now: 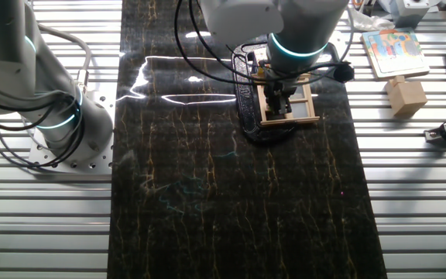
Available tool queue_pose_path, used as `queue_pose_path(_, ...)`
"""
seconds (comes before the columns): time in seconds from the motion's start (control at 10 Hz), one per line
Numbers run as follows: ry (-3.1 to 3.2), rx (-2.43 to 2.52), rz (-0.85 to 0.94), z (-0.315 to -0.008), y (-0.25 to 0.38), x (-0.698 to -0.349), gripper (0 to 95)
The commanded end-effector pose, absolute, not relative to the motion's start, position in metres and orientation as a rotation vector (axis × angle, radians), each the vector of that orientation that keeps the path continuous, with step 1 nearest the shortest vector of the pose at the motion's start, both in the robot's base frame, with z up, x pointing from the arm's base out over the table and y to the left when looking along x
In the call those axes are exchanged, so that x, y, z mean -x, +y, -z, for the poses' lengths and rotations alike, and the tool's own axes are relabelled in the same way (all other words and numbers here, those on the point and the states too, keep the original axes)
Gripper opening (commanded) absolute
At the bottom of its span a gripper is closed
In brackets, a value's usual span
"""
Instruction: Close a sliding window
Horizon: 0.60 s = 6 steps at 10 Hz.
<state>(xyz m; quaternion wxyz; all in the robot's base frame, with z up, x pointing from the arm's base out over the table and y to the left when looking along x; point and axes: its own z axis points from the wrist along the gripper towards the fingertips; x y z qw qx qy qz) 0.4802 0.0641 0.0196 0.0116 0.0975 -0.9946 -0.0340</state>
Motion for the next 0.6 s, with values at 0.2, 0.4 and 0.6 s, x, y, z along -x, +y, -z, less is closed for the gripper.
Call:
queue_pose_path(0.2,-3.105,-0.293,0.123,-0.020,0.064,-0.481,0.0)
queue_pose_path(0.4,-3.103,-0.273,0.154,-0.027,0.070,-0.482,0.0)
queue_pose_path(0.6,-3.094,-0.222,0.151,-0.034,0.088,-0.484,0.0)
